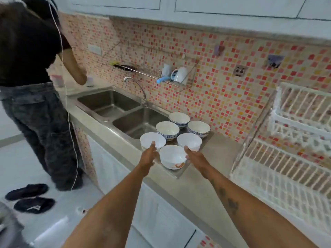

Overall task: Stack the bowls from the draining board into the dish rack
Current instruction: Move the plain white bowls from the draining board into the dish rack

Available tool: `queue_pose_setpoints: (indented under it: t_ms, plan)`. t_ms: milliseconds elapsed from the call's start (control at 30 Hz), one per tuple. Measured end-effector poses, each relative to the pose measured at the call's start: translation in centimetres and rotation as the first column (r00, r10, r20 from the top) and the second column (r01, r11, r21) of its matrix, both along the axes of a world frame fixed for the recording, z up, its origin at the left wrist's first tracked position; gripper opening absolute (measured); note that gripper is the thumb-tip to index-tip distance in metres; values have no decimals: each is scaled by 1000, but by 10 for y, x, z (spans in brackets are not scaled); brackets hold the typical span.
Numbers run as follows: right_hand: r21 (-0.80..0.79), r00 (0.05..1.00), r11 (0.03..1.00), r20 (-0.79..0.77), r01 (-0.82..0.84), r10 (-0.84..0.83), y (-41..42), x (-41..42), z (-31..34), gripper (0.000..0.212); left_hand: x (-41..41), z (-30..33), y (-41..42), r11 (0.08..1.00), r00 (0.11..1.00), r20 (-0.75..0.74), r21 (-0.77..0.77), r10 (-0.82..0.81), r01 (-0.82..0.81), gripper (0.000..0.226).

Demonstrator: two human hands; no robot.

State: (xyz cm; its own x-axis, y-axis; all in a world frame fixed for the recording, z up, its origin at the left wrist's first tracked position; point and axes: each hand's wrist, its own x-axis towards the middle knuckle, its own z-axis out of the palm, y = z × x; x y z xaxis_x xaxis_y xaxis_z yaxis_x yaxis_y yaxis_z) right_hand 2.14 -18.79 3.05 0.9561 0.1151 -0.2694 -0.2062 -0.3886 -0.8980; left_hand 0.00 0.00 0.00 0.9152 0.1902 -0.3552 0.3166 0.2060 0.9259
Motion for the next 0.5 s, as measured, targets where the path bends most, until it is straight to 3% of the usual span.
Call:
queue_pose_setpoints:
  t_ms: [233, 300, 500]
  plan:
    - [52, 954, 952, -40, 300, -299, 20, 78, -61, 50, 54, -67, -22, 981, 989, -35, -127, 145, -149, 54]
    - [75, 939, 937, -74, 342, -337, 21, 93, -76, 51, 66, -79, -30, 977, 985, -27, -126, 168, -170, 42]
    - [142, 921, 918, -182, 371, -344, 27, 116, -108, 40, 94, -86, -38, 971, 978, -23, -114, 208, -210, 41]
